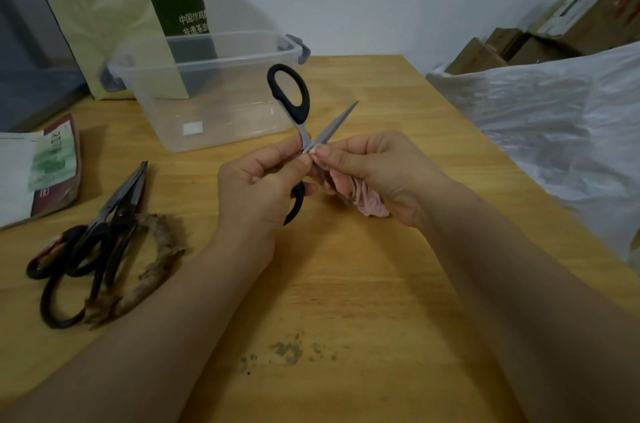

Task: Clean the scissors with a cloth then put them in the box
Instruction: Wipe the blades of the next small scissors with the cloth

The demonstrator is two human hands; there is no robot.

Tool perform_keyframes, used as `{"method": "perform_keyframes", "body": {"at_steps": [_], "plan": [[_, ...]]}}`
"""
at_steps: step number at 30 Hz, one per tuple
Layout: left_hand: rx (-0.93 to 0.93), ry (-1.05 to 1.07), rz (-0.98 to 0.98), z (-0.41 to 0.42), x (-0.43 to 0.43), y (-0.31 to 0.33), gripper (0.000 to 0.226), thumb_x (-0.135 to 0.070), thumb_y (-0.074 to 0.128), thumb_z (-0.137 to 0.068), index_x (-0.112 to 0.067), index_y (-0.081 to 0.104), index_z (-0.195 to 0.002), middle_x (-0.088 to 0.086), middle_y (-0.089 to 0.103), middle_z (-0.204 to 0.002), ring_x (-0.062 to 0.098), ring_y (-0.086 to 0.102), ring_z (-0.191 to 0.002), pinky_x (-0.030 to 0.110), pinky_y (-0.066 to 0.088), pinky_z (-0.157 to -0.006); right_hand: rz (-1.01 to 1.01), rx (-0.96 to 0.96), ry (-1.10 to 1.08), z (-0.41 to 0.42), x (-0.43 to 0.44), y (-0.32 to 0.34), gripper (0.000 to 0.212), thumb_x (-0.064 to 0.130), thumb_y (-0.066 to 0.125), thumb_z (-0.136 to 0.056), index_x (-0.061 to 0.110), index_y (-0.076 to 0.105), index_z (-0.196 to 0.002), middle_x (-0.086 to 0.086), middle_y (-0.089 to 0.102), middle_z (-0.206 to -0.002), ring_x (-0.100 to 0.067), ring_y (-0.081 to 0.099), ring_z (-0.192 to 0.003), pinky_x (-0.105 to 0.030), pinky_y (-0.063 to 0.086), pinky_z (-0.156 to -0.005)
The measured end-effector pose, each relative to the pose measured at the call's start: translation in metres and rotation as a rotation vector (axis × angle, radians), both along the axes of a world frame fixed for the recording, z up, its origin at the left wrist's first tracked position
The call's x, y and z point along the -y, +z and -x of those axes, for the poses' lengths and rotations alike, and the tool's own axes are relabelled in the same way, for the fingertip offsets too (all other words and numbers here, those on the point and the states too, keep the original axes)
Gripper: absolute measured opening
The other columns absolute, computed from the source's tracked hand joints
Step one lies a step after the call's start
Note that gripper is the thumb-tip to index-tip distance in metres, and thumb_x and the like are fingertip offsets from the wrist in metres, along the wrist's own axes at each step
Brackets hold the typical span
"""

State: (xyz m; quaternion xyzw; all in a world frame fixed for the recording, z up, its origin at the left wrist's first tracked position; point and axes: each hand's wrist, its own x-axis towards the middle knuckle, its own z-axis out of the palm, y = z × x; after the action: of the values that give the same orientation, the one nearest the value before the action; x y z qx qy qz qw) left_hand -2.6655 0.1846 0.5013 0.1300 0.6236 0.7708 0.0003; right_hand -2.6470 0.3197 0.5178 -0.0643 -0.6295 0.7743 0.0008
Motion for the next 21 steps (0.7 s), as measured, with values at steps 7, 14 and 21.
{"method": "perform_keyframes", "body": {"at_steps": [7,14,21], "plan": [[0.112,0.006,-0.062,-0.001,-0.001,0.002,0.02,0.008,0.062,-0.083,-0.011,0.067,-0.082,0.0,0.07,-0.062,0.011,0.067,-0.058,0.017,0.053,-0.054,-0.13,-0.031,-0.014,0.002,0.001,-0.003,0.018,0.0,0.067,-0.083,-0.015,0.065,-0.093,-0.026,0.062,-0.071,-0.022,0.059,-0.053,-0.027,0.052,-0.052],[0.193,0.058,-0.1,0.001,0.001,0.005,0.02,0.006,0.062,-0.083,-0.013,0.068,-0.079,0.008,0.07,-0.068,0.015,0.064,-0.058,0.015,0.047,-0.046,-0.14,-0.009,0.077,-0.004,-0.007,0.003,0.018,-0.008,0.064,-0.08,-0.019,0.063,-0.094,-0.018,0.064,-0.056,-0.018,0.061,-0.046,-0.022,0.051,-0.047],[0.168,0.03,-0.074,-0.003,-0.002,0.006,0.019,0.006,0.063,-0.082,-0.012,0.068,-0.082,0.002,0.071,-0.069,0.01,0.066,-0.059,0.016,0.051,-0.052,-0.146,-0.046,-0.063,0.002,0.0,-0.004,0.02,0.0,0.072,-0.078,-0.015,0.065,-0.089,-0.019,0.067,-0.067,-0.019,0.063,-0.05,-0.029,0.052,-0.051]]}}
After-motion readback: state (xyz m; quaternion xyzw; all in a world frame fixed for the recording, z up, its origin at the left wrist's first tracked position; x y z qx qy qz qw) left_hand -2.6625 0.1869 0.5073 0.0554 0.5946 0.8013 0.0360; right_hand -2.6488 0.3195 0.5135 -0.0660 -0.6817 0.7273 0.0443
